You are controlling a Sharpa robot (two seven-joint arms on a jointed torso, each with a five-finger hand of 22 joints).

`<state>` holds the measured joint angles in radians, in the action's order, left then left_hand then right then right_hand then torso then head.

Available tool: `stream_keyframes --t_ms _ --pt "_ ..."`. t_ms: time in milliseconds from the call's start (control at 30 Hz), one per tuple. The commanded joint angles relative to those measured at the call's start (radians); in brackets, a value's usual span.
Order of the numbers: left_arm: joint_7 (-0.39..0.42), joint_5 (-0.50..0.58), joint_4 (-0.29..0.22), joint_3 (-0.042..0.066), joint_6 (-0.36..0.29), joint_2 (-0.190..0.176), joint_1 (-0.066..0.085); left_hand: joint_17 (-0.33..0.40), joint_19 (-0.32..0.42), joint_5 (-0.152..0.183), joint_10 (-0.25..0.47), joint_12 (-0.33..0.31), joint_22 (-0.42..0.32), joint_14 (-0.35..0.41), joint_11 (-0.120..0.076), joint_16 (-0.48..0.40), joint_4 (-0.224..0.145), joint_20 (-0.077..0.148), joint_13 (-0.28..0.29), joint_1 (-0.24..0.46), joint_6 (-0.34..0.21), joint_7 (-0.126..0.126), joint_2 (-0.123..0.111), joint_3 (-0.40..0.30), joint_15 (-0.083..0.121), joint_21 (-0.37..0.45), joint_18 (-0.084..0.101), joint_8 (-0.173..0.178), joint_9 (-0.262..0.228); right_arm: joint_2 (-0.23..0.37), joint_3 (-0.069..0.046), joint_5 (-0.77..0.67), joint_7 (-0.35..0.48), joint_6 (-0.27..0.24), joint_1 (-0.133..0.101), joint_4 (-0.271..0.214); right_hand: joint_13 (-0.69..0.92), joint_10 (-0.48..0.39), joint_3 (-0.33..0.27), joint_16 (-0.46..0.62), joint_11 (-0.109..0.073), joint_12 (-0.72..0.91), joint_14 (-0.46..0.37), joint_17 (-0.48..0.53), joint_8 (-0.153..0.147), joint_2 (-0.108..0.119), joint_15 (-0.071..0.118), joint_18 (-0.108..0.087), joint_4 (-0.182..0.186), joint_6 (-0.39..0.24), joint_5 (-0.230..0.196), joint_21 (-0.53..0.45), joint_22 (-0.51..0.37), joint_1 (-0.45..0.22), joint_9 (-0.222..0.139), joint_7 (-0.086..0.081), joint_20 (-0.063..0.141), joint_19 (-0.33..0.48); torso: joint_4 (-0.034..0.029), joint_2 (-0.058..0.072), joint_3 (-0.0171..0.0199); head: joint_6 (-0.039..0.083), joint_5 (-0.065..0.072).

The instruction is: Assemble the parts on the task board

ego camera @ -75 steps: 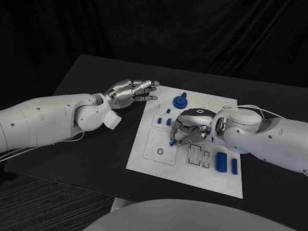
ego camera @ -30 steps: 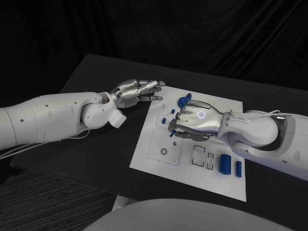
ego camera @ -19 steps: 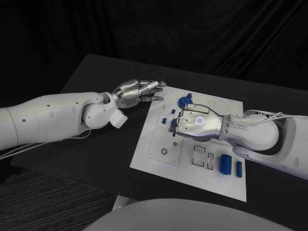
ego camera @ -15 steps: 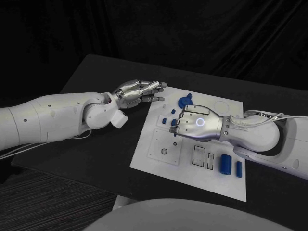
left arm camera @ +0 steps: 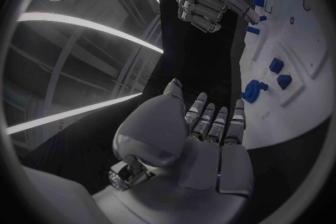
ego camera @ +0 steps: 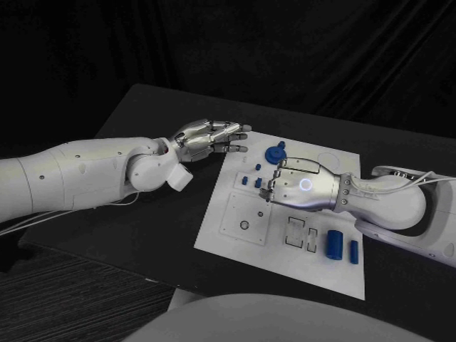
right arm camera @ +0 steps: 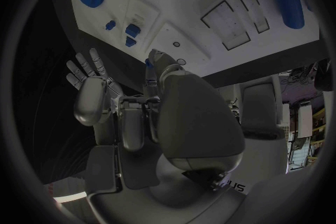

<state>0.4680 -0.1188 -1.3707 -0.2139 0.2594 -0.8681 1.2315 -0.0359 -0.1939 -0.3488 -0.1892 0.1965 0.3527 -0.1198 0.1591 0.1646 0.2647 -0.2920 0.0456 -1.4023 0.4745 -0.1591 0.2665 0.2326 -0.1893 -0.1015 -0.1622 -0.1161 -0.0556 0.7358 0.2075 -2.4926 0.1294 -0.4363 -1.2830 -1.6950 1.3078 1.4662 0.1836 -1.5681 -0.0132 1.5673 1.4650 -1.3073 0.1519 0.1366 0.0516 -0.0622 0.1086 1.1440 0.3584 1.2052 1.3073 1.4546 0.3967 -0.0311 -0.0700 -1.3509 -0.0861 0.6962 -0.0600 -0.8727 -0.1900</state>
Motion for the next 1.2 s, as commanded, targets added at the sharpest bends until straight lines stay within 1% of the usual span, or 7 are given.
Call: stream_keyframes --t_ms 33,533,633,733,800,933,1200 --pt "0.046 0.005 -0.006 0.001 -0.006 -0.005 -0.004 -0.002 -0.016 -0.017 -0.018 0.022 0.009 -0.015 0.003 0.016 -0.009 0.0 0.003 -0.022 0.013 -0.002 0.0 -0.005 0.001 -0.009 -0.006 -0.006 -0.002 0.007 -0.001 0.058 -0.04 -0.074 0.003 0.003 0.263 0.105 -0.004 -0.003 -0.004 0.004 0.106 -0.263 -0.001 -0.007 -0.004 -0.012 0.005 -0.002 -0.005 0.006 0.165 -0.014 0.001 0.005 -0.001 -0.006 0.0024 -0.015 0.0008 0.0 0.001" --pt "0.174 -0.24 -0.045 0.001 -0.194 -0.041 -0.021 -0.238 -0.391 -0.087 -0.4 0.573 0.149 -0.476 0.039 0.653 -0.06 0.019 0.215 -0.197 0.264 0.009 -0.085 -0.104 0.026 -0.252 -0.017 -0.052 -0.014 0.023 -0.001 0.59 -0.064 -0.071 0.003 0.042 0.263 0.105 -0.001 -0.003 0.009 0.004 0.106 -0.263 -0.002 -0.006 -0.001 -0.007 0.011 -0.005 0.003 0.042 0.174 -0.019 0.017 -0.024 0.006 -0.03 0.012 -0.035 0.0047 0.0 0.044" --pt "0.2 -0.289 -0.054 0.001 -0.243 -0.052 -0.027 -0.533 -0.466 -0.115 -0.397 0.924 0.295 -0.463 -0.008 1.08 -0.019 0.054 0.494 -0.236 0.335 0.005 -0.134 -0.154 0.065 -0.458 -0.014 -0.072 -0.013 0.022 -0.001 0.645 -0.059 -0.075 0.003 0.054 0.263 0.105 0.0 -0.003 0.01 0.004 0.106 -0.263 -0.002 -0.006 -0.001 -0.006 0.01 -0.005 0.004 0.045 0.174 -0.017 0.019 -0.025 0.006 -0.032 0.0144 -0.038 0.0065 0.0 0.052" --pt "0.216 -0.329 -0.062 0.001 -0.267 -0.065 -0.033 -1.232 -0.532 -0.147 -1.053 1.296 0.499 -1.109 -0.045 1.386 0.027 0.1 1.233 -0.236 0.379 -0.009 -0.161 -0.201 0.111 -0.705 -0.01 -0.085 -0.013 0.019 -0.001 0.68 -0.054 -0.075 0.003 0.063 0.263 0.105 0.001 -0.003 0.011 0.004 0.106 -0.263 -0.001 -0.006 -0.001 -0.005 0.011 -0.004 0.004 0.048 0.175 -0.016 0.02 -0.026 0.007 -0.033 0.0181 -0.041 0.0096 0.0 0.059" --pt "0.223 -0.364 -0.069 0.001 -0.275 -0.074 -0.036 -1.506 -0.631 -0.164 -1.37 1.373 0.668 -1.417 -0.059 1.408 0.024 0.119 1.516 -0.222 0.404 -0.001 -0.18 -0.212 0.121 -0.89 0.009 -0.093 -0.019 0.017 -0.001 0.706 -0.049 -0.074 0.003 0.07 0.263 0.105 0.001 -0.003 0.012 0.004 0.106 -0.263 -0.001 -0.007 -0.001 -0.005 0.011 -0.003 0.004 0.049 0.175 -0.016 0.02 -0.027 0.007 -0.034 0.0194 -0.042 0.0101 0.0 0.065" --pt "0.225 -0.433 -0.082 0.001 -0.272 -0.089 -0.04 -1.535 -1.041 -0.221 -1.382 1.374 1.015 -1.451 -0.087 1.406 0.024 0.14 1.525 -0.193 0.431 0.018 -0.207 -0.233 0.154 -1.262 0.087 -0.096 -0.026 0.014 -0.001 0.735 -0.044 -0.068 0.003 0.08 0.263 0.105 0.001 -0.003 0.012 0.004 0.106 -0.263 -0.001 -0.007 -0.002 -0.005 0.011 -0.003 0.004 0.047 0.175 -0.016 0.021 -0.027 0.007 -0.033 0.0225 -0.044 0.0114 0.0 0.073" --pt "0.203 -0.536 -0.101 0.001 -0.225 -0.096 -0.047 -1.535 -1.162 -0.255 -1.382 1.374 1.096 -1.451 -0.106 1.406 0.022 0.161 1.525 -0.172 0.428 0.032 -0.233 -0.25 0.172 -1.343 0.11 -0.076 -0.022 0.012 -0.001 0.751 -0.037 -0.054 0.004 0.089 0.263 0.105 0.002 -0.003 0.015 0.004 0.106 -0.263 0.001 -0.008 -0.003 -0.006 0.011 -0.001 0.001 0.043 0.173 -0.015 0.023 -0.03 0.006 -0.031 0.0352 -0.053 0.0143 0.0 0.067"
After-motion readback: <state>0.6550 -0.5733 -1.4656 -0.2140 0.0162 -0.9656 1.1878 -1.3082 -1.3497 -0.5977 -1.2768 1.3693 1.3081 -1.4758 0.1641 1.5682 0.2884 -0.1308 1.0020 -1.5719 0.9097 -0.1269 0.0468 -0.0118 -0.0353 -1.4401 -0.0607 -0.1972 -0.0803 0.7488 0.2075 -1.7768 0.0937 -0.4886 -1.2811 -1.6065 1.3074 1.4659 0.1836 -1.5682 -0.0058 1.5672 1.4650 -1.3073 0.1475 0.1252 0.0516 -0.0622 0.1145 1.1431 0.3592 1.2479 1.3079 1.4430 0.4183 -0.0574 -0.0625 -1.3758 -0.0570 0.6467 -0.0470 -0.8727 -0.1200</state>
